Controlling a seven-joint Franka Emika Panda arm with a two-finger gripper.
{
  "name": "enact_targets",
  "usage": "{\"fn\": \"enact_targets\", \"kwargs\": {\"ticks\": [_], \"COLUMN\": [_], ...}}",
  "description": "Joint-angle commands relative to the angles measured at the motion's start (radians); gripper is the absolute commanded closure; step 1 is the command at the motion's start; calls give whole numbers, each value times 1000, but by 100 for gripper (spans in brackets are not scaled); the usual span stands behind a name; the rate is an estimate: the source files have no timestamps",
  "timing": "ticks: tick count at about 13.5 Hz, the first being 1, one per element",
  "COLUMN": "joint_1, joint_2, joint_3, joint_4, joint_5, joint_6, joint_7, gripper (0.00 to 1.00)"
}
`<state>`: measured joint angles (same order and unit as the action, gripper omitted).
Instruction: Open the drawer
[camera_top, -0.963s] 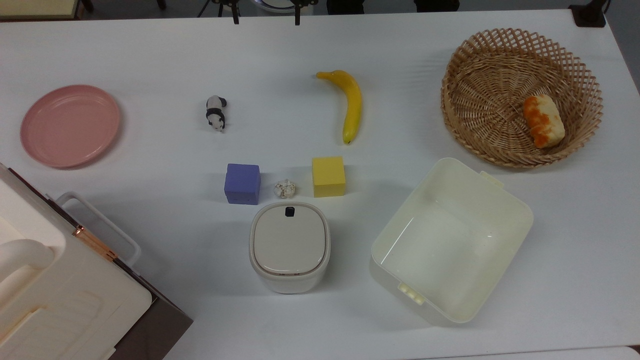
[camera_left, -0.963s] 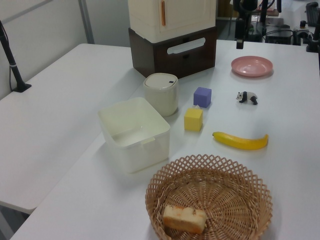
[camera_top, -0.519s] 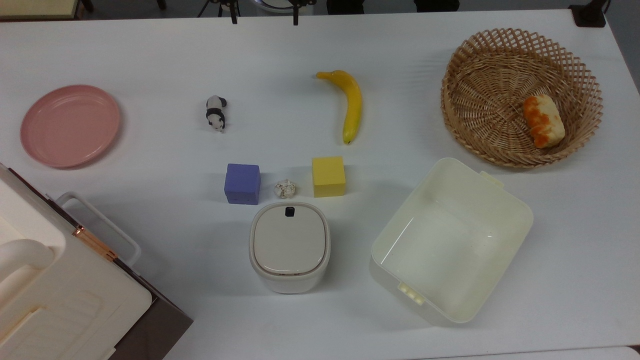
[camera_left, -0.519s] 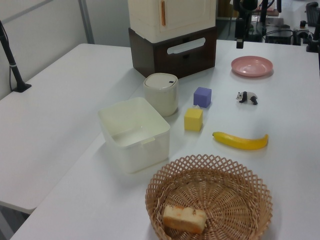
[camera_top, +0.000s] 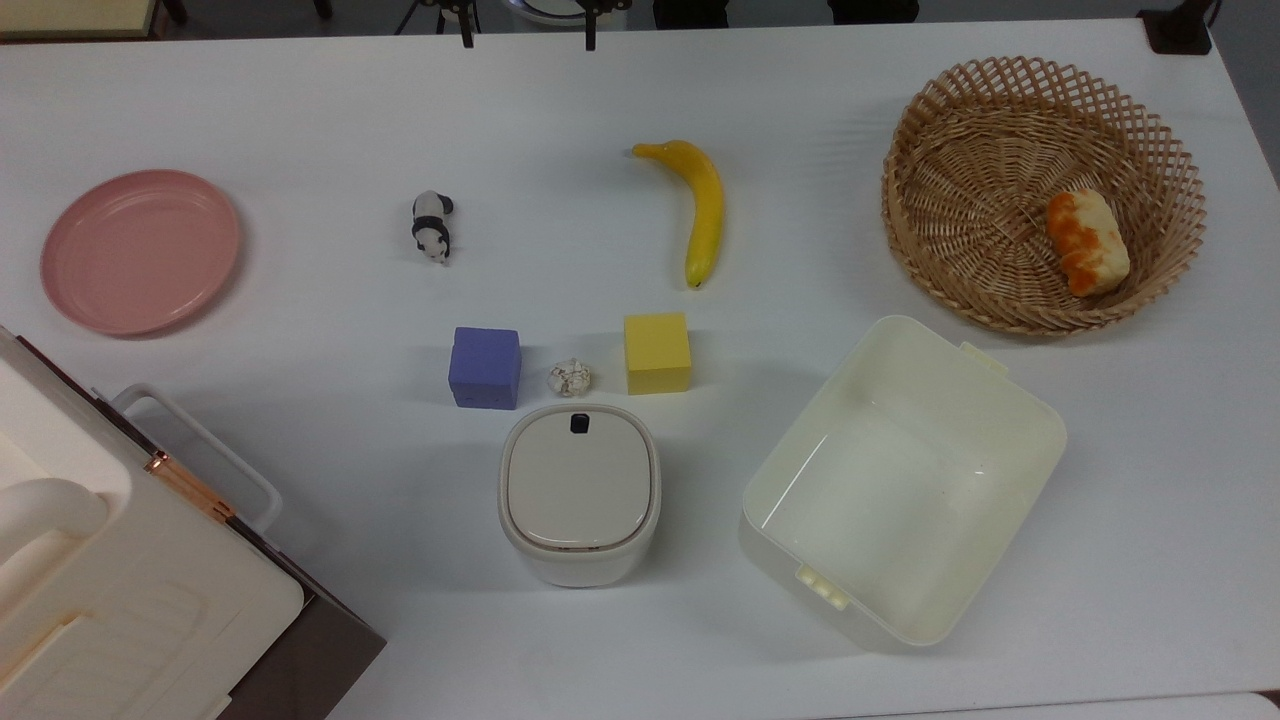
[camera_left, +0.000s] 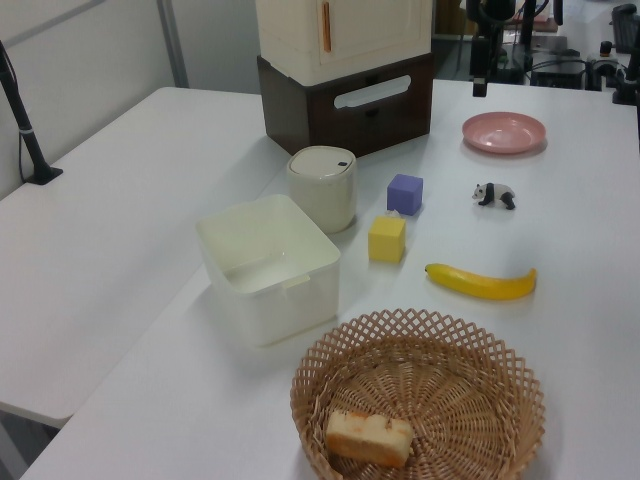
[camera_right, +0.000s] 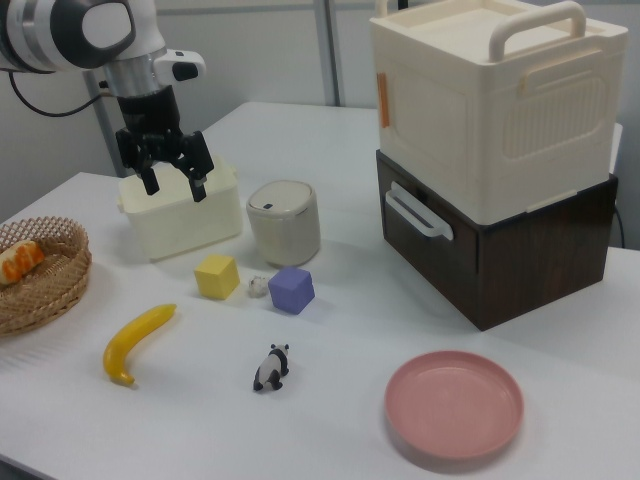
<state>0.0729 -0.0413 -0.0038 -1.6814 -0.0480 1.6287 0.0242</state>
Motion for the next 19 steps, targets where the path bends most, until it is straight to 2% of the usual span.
{"fn": "enact_targets", "kwargs": {"ticks": [1, 7, 10, 15, 19], "joint_1": [1, 1, -15, -50, -65], "joint_2": [6, 56, 121, 172, 253], "joint_3": [-2, -2, -4, -5, -5], "joint_4": [9, 55, 120, 123, 123], "joint_5": [-1, 0, 0, -1, -4], "joint_6": [16, 17, 23, 183, 331], "joint_7": [-35, -161, -243, -450, -466], "gripper": [0, 0, 0, 0, 0]}}
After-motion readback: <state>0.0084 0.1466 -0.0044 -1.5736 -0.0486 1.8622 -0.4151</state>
